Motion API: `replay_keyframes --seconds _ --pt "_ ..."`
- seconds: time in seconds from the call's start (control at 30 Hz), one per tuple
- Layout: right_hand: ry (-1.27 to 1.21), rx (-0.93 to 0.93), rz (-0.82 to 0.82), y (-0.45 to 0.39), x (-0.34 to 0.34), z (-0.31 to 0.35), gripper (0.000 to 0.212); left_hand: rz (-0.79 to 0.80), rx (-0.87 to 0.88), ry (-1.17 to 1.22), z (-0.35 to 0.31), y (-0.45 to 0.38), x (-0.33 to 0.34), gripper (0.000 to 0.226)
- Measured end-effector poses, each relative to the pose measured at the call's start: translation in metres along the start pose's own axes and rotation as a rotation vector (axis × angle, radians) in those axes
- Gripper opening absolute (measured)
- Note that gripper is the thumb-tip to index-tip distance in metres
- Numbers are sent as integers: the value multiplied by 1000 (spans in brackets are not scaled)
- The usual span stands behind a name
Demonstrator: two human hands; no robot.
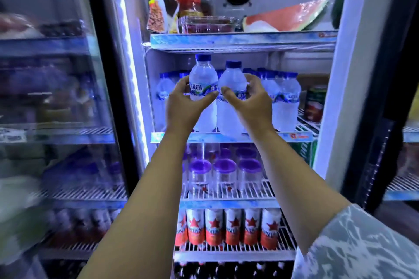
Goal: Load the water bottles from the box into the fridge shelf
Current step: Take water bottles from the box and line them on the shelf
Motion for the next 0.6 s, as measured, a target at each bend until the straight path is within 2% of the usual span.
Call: replay_keyframes --seconds 0.17,0.3,0.6 --pt "117 -18 102 -25 24 -13 57 -45 -18 -37 19 -31 2 52" --pt "271 -19 185 -34 36 -18 64 -51 -53 -76 36 -44 8 42" --pt "555 -51 265 -37 46 -27 67 -36 -177 -164 67 -50 22 57"
Point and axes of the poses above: each hand's wrist, its own y-axis away from the middle knuckle, its own x-axis out of the palm, z = x × y, the point moved 9 cm from there along -y, towards the middle knuckle, and after that the axes turned 13 degrees about -x, right-handed, at the moved point
